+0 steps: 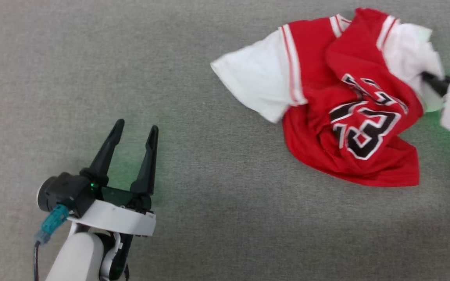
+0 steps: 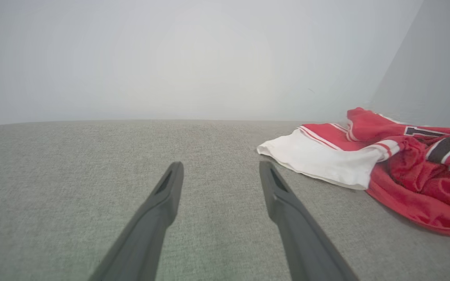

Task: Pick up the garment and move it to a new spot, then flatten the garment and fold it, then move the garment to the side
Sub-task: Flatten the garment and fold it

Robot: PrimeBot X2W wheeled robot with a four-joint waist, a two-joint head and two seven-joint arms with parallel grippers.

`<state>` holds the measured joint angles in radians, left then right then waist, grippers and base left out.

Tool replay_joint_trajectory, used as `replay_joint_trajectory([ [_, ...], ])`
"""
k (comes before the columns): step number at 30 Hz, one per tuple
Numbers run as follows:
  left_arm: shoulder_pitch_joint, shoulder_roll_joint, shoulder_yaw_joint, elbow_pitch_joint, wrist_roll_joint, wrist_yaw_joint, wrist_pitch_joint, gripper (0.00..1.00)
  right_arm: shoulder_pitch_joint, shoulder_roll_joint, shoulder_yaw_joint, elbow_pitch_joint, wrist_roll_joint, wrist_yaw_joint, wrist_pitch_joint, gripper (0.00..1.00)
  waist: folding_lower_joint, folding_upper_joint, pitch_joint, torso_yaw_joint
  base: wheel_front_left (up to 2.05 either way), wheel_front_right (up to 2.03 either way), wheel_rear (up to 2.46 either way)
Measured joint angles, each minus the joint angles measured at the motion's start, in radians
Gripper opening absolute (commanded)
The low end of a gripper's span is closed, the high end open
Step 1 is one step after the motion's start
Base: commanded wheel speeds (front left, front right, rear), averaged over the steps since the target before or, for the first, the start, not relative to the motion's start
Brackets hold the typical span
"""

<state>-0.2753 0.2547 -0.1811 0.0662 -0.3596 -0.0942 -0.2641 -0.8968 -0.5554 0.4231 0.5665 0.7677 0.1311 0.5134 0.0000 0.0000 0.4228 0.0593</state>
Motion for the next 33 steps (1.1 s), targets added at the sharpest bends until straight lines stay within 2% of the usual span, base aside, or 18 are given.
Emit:
replay_joint_trajectory([
  [7,0.012,-0.019,0.023,-0.002,0.017,-0.013,0.000,1.00,0.009,-0.056,-0.105,0.040,-0.039,0.000,-0.059,0.00,0.0000,0.0000,0.000,-0.024,0.00,0.00,0.00],
  [13,0.016,-0.028,0.033,-0.002,0.020,-0.021,0.000,1.00,0.061,-0.056,-0.174,0.088,-0.069,0.000,-0.086,0.00,0.0000,0.0000,0.003,-0.035,0.00,0.00,0.00],
  [16,0.016,-0.029,0.038,0.000,0.026,-0.025,0.000,1.00,0.071,-0.033,-0.196,0.101,-0.077,0.000,-0.108,0.00,0.0000,0.0000,0.003,-0.040,0.00,0.00,0.00],
  [17,0.017,-0.030,0.039,0.000,0.027,-0.025,0.000,1.00,0.072,-0.026,-0.203,0.102,-0.078,0.000,-0.116,0.42,0.0000,0.0000,0.002,-0.042,0.00,0.00,0.00],
  [18,0.019,-0.030,0.042,0.000,0.027,-0.025,0.000,1.00,0.072,-0.023,-0.207,0.100,-0.080,0.000,-0.119,0.60,0.0000,0.0000,0.001,-0.045,0.00,0.00,0.00],
  [19,0.020,-0.029,0.046,0.000,0.027,-0.026,0.000,1.00,0.073,-0.023,-0.210,0.097,-0.082,0.000,-0.123,1.00,0.0000,0.0000,0.001,-0.048,0.00,0.00,0.00],
  [23,0.024,-0.019,0.036,-0.005,0.027,-0.029,0.000,1.00,0.099,-0.031,-0.226,0.068,-0.081,0.000,-0.137,1.00,0.0000,0.0000,-0.005,-0.062,0.00,0.00,0.00],
  [27,-0.040,0.035,-0.009,-0.018,0.033,-0.031,0.018,1.00,0.145,-0.038,-0.249,-0.012,-0.082,0.000,-0.212,1.00,0.0000,0.0000,-0.013,-0.079,0.00,0.00,0.00],
  [29,-0.112,0.067,-0.051,-0.031,0.023,-0.034,0.049,1.00,0.185,-0.034,-0.260,-0.066,-0.086,0.000,-0.270,1.00,0.0000,0.0000,-0.017,-0.090,0.00,0.00,0.00],
  [33,-0.280,0.142,-0.177,-0.021,-0.093,-0.037,0.179,1.00,0.283,0.012,-0.280,-0.190,-0.116,0.000,-0.394,1.00,0.0000,0.0000,-0.021,-0.123,0.00,0.00,0.00],
])
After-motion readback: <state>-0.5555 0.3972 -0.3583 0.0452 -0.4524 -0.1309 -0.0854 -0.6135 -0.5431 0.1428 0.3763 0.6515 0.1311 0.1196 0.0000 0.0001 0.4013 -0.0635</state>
